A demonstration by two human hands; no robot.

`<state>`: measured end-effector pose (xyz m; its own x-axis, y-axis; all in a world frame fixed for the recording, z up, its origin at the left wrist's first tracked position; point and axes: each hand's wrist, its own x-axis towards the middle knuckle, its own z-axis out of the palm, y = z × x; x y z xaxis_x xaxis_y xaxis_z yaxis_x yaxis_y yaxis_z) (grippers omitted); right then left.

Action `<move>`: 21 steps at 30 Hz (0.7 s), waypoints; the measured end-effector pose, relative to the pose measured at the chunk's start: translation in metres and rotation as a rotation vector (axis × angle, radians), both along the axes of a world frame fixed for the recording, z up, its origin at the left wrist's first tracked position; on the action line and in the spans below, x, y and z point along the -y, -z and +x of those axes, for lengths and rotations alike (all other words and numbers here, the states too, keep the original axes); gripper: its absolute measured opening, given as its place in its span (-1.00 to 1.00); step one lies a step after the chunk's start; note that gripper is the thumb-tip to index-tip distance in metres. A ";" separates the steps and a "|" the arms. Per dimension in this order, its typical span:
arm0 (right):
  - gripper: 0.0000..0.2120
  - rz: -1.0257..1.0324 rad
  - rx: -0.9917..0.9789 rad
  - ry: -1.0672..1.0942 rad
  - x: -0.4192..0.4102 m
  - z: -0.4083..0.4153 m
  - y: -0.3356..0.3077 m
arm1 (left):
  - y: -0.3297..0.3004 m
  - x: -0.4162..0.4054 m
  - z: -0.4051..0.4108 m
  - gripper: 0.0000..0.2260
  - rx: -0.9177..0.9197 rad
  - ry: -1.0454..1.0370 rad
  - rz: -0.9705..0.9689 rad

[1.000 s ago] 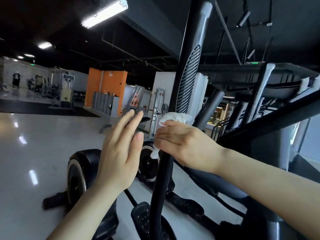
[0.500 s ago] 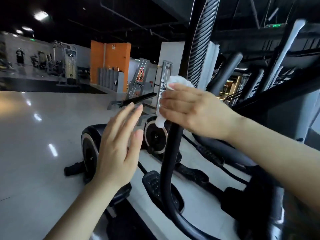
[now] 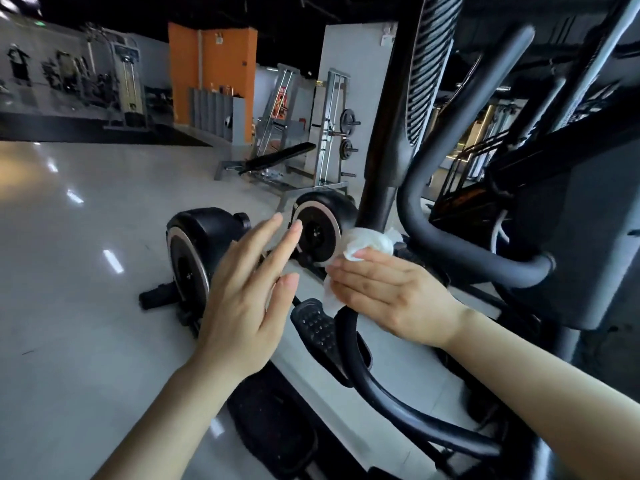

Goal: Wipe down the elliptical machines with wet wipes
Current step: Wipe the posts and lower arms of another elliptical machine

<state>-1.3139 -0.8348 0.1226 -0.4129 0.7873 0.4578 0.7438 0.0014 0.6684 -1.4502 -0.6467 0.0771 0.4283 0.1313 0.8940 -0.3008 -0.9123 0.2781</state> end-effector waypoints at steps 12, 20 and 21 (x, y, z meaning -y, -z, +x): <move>-0.74 -0.236 -0.137 0.132 0.024 -0.014 0.128 | 0.070 0.016 -0.016 -0.59 -0.163 0.062 -0.096; -0.85 -0.337 -0.530 0.313 0.094 -0.047 0.137 | 0.095 0.050 -0.023 -0.66 -0.191 0.205 -0.093; -0.83 -0.284 -0.657 0.320 0.096 -0.054 0.130 | 0.099 0.059 -0.024 -0.67 -0.191 0.233 -0.123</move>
